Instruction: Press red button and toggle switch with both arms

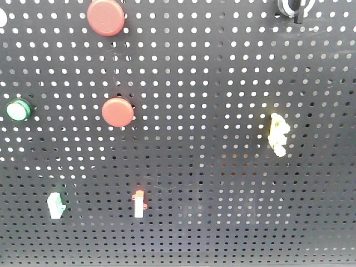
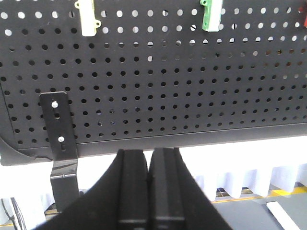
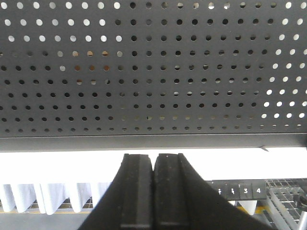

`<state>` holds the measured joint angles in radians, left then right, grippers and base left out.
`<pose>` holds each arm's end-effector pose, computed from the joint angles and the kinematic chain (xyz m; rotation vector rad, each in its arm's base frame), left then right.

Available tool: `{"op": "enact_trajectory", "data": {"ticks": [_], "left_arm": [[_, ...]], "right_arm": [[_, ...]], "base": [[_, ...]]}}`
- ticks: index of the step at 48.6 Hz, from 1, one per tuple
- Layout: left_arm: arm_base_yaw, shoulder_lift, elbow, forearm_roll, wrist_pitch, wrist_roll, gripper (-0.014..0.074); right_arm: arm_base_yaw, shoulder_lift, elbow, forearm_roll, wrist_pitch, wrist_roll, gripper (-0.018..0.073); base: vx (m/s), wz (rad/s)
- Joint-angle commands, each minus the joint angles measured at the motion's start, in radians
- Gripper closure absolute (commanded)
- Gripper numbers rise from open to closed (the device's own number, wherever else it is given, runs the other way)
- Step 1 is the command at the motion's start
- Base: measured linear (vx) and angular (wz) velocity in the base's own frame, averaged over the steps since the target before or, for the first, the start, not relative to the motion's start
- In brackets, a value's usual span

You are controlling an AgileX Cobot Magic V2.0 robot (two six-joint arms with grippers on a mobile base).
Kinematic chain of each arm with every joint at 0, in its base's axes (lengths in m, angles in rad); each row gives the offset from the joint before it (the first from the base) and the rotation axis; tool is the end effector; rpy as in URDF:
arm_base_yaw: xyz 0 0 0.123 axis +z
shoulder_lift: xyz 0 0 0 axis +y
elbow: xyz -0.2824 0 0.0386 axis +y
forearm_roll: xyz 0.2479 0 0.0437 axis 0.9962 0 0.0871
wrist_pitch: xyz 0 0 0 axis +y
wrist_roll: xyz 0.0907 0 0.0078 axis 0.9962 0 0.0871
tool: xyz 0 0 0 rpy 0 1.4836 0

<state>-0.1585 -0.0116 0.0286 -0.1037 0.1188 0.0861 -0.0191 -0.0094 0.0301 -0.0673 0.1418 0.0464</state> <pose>0.0558 -0.0101 0.1933 0.1241 1.6159 -0.1452 0.0567 -0.0020 0.1906 0.0063 1.6459 -0.0378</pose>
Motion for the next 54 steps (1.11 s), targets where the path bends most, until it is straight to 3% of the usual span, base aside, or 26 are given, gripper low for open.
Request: {"op": "enact_trajectory", "data": {"ticks": [1,10,15,18,21,25,30,37,43,49,54], "left_arm": [[-0.002,-0.016,0.033,-0.003,-0.082,-0.009,0.0594],[-0.002,-0.016,0.033,-0.011,-0.105,-0.016,0.0594],[-0.002,-0.016,0.019,-0.034,-0.274,-0.032,0.0594],[-0.002,-0.016,-0.003,-0.054,-0.379,-0.064,0.0594],[-0.002,-0.014,-0.051,-0.054,-0.408,-0.086,0.0594],[-0.003,0.017,-0.164,-0.046,-0.346,-0.086,0.0594],[-0.003,0.129,-0.368,-0.038,-0.158,-0.079,0.0594],[-0.003,0.344,-0.654,-0.002,0.02,0.05,0.0594],[-0.005,0.509,-0.872,-0.002,0.074,0.176,0.0594],[-0.005,0.585,-1.007,-0.009,0.066,0.171,0.0594],[-0.005,0.616,-1.071,-0.066,0.077,0.166,0.0594]], "right_arm": [[-0.005,-0.018,0.012,-0.003,-0.082,-0.006,0.0562],[-0.005,-0.018,-0.003,-0.003,-0.268,-0.004,0.0562],[-0.005,-0.016,-0.075,-0.003,-0.342,-0.002,0.0562],[-0.005,-0.008,-0.152,-0.003,-0.33,-0.002,0.0562],[-0.005,0.012,-0.247,-0.003,-0.288,-0.002,0.0562],[-0.005,0.072,-0.402,-0.003,-0.207,-0.002,0.0562],[-0.005,0.188,-0.619,-0.003,-0.069,-0.011,0.0562],[-0.005,0.349,-0.859,-0.008,0.057,-0.039,0.0562],[-0.005,0.455,-0.987,0.0,0.1,-0.032,0.0562],[-0.005,0.494,-1.024,0.009,0.099,-0.021,0.0562],[-0.005,0.495,-1.024,0.053,0.101,0.008,0.0562]], "base": [[0.0,0.0],[0.0,0.0],[0.0,0.0],[0.0,0.0],[0.0,0.0],[0.0,0.0],[0.0,0.0],[0.0,0.0],[0.0,0.0],[0.0,0.0],[0.0,0.0]]}}
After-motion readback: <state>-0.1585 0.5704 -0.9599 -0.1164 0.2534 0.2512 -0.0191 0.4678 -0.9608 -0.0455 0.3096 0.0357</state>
